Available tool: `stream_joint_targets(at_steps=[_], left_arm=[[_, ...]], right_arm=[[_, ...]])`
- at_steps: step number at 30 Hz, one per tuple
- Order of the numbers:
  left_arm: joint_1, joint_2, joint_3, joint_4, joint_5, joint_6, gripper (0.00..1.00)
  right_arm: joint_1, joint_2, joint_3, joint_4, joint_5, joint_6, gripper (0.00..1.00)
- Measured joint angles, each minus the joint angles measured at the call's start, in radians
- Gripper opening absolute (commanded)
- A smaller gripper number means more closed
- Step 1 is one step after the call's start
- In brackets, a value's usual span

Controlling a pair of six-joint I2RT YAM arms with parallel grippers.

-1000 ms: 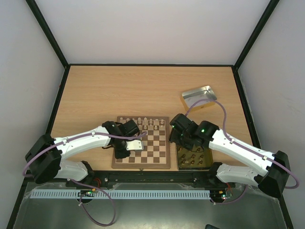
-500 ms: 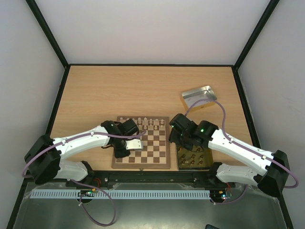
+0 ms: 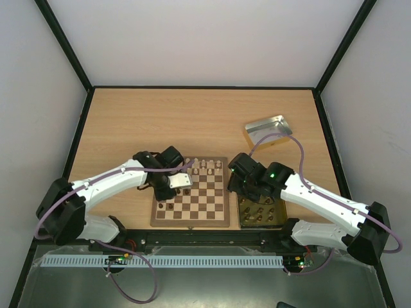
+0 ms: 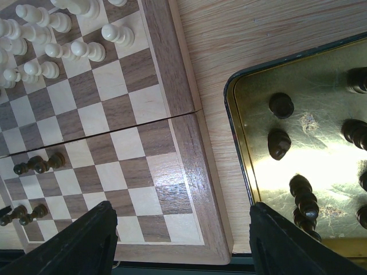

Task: Set up the chess pieces on the board
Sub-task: Pick up the chess piece from the chessboard.

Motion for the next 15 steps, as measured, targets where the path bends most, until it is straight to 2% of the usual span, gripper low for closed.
stream_joint_targets(at_steps=[8,15], left_arm=[[0.024,0.074,0.027,0.034,-0.008,0.016,0.42],[0.024,0.127,0.062,0.069,-0.007,0.018,0.38]], right_arm=[[0.0,-0.003,0.0,-0.001,0.0,0.003,0.63],[0.0,-0.035,-0.007,-0.004,0.002,0.018,0.63]])
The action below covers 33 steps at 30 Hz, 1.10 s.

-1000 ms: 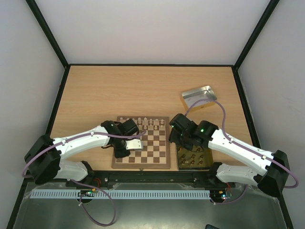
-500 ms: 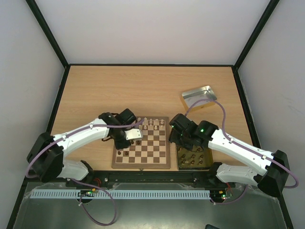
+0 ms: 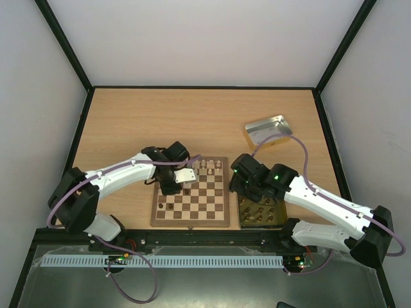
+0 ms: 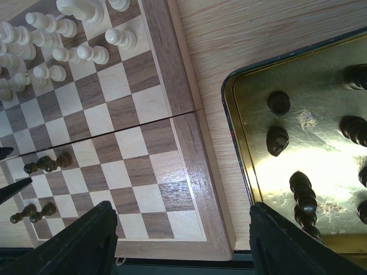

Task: Set up the chess pieces on the board
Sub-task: Pick up the chess piece from the chessboard.

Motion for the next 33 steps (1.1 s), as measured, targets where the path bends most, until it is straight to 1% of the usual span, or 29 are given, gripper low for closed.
stream_joint_targets(at_steps=[9,26,30,33], left_arm=[[0.0,0.045,0.025,0.011,0.013,0.005,0.3],[0.0,0.062,0.036,0.001,0.055,0.019,0.08],[0.0,0.058,0.036,-0.014,0.064,0.021,0.04],[-0.003,0.043,0.036,-0.028,0.068,0.02,0.03]], right_arm=[[0.0,-0.025,-0.01,-0.008,0.003,0.01,0.63],[0.0,-0.027,-0.013,-0.022,0.01,0.012,0.63],[0.0,-0.018,-0.013,-0.021,0.01,0.011,0.63],[0.0,-0.009,-0.014,-0.02,0.01,0.011,0.63]])
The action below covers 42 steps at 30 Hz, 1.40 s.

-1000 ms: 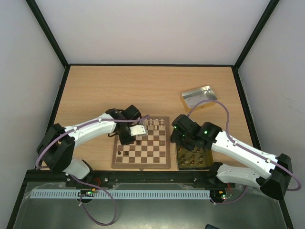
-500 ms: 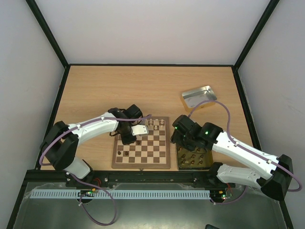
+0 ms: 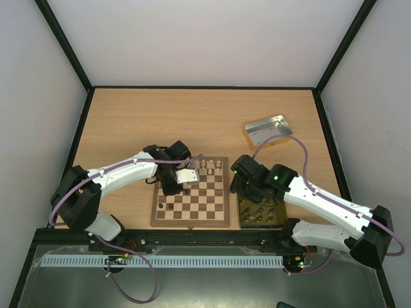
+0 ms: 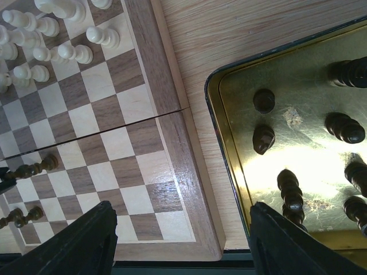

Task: Set up the chess pieces on the board
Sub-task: Pick up the chess piece from the chessboard, then place the chess piece on the chessboard.

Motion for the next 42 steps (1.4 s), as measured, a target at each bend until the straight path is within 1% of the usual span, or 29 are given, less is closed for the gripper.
stream_joint_targets(at_steps=[3,9,12,21,42], left_arm=[[-0.015,-0.03,-0.001,-0.011,0.001,-0.002,0.03],[-0.103,-0.099,-0.034,-0.021,-0.001,-0.017,0.03],[-0.127,-0.115,-0.059,-0.027,-0.001,-0.025,0.02],[-0.138,-0.142,-0.109,-0.032,-0.011,-0.037,0.02],[-0.168,-0.144,-0.119,-0.027,-0.01,-0.072,0.06]], right_arm=[[0.0,0.008,0.0,0.0,0.0,-0.003,0.63],[0.0,0.019,-0.005,0.008,-0.001,-0.003,0.63],[0.0,0.025,-0.005,0.014,-0.002,-0.004,0.63],[0.0,0.042,-0.005,0.025,-0.005,-0.007,0.63],[0.0,0.055,-0.005,0.037,-0.006,-0.011,0.63]])
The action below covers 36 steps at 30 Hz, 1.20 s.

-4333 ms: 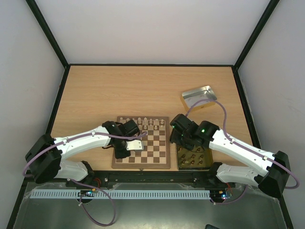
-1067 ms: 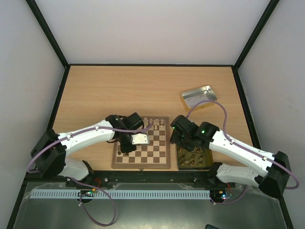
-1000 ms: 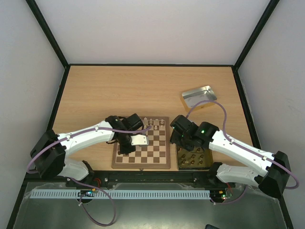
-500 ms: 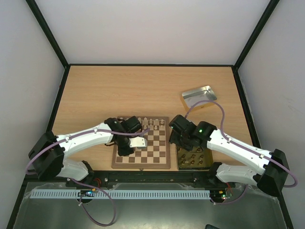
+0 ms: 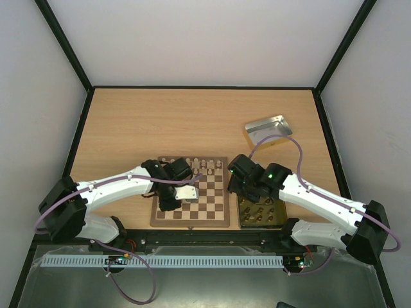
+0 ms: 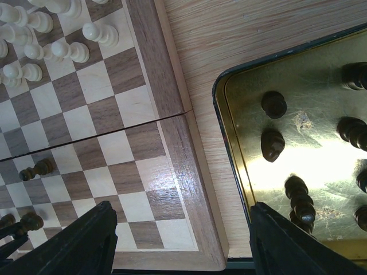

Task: Set up the chess pieces on the board
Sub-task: Place the chess piece on the chessboard.

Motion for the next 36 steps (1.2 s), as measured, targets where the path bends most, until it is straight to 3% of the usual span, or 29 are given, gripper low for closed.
stream_joint_targets(at_steps=[36], left_arm=[[-0.006,0.007,0.0,0.008,0.0,-0.002,0.17]], right_arm=[[-0.002,-0.001,0.0,0.001,0.0,0.0,0.63]])
